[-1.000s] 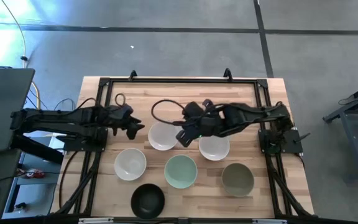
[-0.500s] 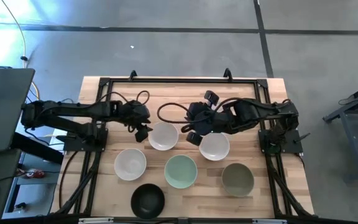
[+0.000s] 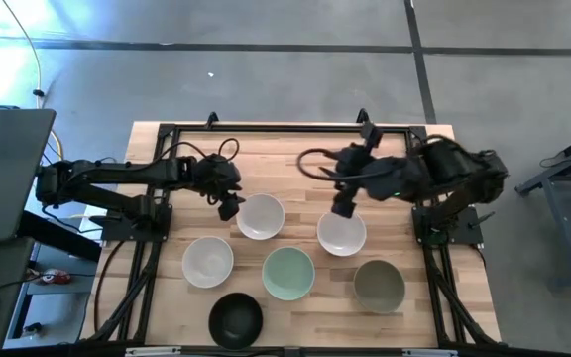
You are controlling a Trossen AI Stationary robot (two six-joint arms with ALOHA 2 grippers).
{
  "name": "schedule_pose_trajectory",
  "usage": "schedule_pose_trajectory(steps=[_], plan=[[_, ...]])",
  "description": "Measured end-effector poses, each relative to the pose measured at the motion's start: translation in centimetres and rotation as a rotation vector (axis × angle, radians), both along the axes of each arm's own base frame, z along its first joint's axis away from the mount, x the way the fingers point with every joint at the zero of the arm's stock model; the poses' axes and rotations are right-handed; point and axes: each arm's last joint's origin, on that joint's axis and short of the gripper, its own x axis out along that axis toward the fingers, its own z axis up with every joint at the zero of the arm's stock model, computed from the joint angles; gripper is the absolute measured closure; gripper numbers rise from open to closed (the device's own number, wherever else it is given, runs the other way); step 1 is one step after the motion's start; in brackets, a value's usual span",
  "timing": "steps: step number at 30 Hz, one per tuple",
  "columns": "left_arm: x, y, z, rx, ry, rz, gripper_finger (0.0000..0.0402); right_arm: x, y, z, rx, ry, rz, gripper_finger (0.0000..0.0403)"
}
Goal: Nest bowls inside each other
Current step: Stack the middle white bowl on top of the green bowl
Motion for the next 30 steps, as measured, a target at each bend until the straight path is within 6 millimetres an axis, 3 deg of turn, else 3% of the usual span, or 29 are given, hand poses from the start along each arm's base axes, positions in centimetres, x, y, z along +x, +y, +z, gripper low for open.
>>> schedule_pose_trajectory(steps=[11,15,21,26,30], plan=[[-0.2,0.4,-0.1,0.005,0.011,-0.015,0.0208,-6.4,-0.5,3.7,0.076,-0.104,0.262,0.0285],[-0.7,0.8,-0.3,-0.033,0.036,0.042,0.0208,-9.0,-1.1,4.9,0.082,-0.172,0.264,0.0285],[-0.7,1.0,-1.1,-0.14,0.078,0.101,0.0208,-11.3,-1.7,5.6,0.069,-0.213,0.243,0.0285],[0.3,0.8,-2.4,-0.219,0.128,0.097,0.0208,-12.6,-2.4,5.8,0.037,-0.214,0.212,0.0285],[1.9,0.7,-1.8,-0.209,0.123,0.07,0.0208,-13.9,-3.0,6.1,0.029,-0.236,0.196,0.0285]])
